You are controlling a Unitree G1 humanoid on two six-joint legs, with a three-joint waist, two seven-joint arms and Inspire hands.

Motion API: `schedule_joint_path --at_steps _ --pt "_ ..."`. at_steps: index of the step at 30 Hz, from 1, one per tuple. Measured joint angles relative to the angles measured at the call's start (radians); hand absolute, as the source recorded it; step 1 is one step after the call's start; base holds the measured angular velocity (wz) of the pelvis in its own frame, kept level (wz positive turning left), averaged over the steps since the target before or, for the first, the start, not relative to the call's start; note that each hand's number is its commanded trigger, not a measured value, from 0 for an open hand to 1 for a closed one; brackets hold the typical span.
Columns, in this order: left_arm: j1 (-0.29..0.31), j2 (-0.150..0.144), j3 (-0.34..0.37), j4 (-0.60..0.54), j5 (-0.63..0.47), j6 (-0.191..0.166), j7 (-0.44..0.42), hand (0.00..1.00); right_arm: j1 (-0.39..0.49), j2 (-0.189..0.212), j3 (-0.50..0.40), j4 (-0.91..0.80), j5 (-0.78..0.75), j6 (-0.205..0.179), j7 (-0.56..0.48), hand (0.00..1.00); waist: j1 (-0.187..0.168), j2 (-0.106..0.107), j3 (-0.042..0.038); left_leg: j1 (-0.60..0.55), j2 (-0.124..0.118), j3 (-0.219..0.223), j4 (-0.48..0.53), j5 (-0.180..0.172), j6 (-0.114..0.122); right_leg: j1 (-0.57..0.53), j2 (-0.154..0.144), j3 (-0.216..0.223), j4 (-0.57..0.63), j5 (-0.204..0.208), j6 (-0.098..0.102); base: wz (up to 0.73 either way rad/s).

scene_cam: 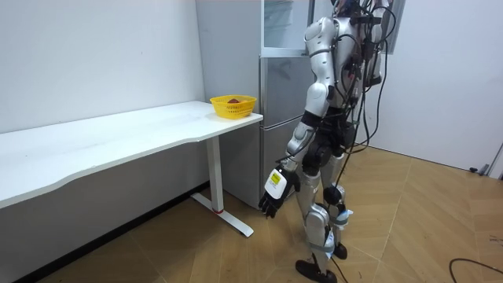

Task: Retrieve from the upper fridge

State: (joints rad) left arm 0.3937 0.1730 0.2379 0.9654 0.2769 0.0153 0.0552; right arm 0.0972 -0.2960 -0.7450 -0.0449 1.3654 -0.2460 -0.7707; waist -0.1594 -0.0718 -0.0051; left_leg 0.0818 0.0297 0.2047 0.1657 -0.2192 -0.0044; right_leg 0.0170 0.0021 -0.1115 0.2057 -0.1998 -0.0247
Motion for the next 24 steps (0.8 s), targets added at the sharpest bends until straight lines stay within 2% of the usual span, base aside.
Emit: schedule_joint_path --at_steps 2,4,6,11,17,24 --pt "-0.003 -0.004 0.007 0.000 0.001 -0.004 -0.001 0.00 -0.006 -0.003 -0.005 -0.027 0.000 -0.007 0.015 0.00 0.000 0.000 -0.0001 0.001 0.000 0.000 0.000 0.000 0.000 0.002 0.001 0.001 0.001 0.000 0.000 0.00" --pt "-0.004 -0.008 0.015 0.000 0.000 -0.024 -0.006 0.00 -0.008 -0.006 -0.025 -0.078 0.005 -0.010 0.036 0.00 -0.001 0.000 -0.0001 -0.001 0.000 -0.001 0.000 0.000 0.000 0.001 0.000 0.000 -0.001 0.000 0.000 0.00" --pt "-0.005 -0.008 0.020 0.000 0.001 -0.026 -0.007 0.00 -0.006 -0.007 -0.027 -0.114 -0.001 -0.022 0.066 0.00 0.000 -0.001 -0.0001 0.001 0.000 -0.001 0.000 0.000 0.000 0.001 0.000 0.000 -0.001 0.000 0.000 0.00" --pt "-0.011 -0.010 0.024 0.031 0.001 -0.043 -0.007 0.00 -0.004 -0.007 -0.024 -0.131 -0.022 -0.022 0.107 0.00 0.007 0.008 0.0005 0.014 -0.001 0.000 0.000 0.000 0.000 0.003 -0.002 -0.003 0.001 0.000 0.000 -0.03" --pt "-0.015 -0.023 0.024 0.051 0.000 -0.045 -0.006 0.00 -0.004 -0.006 -0.003 -0.170 -0.044 -0.024 0.147 0.00 0.022 0.019 0.0047 0.015 -0.001 -0.007 0.000 0.000 0.000 -0.002 -0.002 -0.001 0.015 -0.003 -0.002 -0.01" --pt "-0.013 -0.030 0.053 0.051 0.020 -0.070 -0.031 0.00 -0.004 -0.006 0.052 -0.175 -0.217 -0.023 0.194 0.00 0.032 0.019 0.0047 0.019 -0.001 -0.011 0.001 0.000 0.000 -0.001 -0.001 -0.002 0.017 -0.003 -0.002 0.01"
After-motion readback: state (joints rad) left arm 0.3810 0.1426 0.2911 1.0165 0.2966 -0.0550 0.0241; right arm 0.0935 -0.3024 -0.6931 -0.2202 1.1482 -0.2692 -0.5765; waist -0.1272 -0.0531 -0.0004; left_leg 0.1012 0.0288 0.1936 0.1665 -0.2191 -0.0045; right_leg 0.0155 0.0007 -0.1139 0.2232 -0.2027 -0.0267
